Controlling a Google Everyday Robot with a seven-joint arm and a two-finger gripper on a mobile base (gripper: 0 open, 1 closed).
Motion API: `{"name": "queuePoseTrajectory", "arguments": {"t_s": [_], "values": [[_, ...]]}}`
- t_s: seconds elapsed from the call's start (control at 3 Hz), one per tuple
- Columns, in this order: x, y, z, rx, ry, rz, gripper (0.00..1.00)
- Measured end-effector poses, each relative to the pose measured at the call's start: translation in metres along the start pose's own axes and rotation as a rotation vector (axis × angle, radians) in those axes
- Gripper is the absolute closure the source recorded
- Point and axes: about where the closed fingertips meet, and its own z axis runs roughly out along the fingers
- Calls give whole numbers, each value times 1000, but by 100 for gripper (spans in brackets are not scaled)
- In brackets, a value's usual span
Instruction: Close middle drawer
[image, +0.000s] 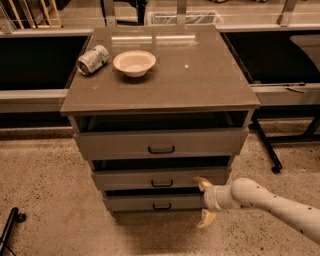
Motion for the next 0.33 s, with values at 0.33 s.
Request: {"name": "queuePoseTrajectory", "arguments": {"t_s": [0.33], "values": [[-6,35,-24,-57,1,-41,0]]}}
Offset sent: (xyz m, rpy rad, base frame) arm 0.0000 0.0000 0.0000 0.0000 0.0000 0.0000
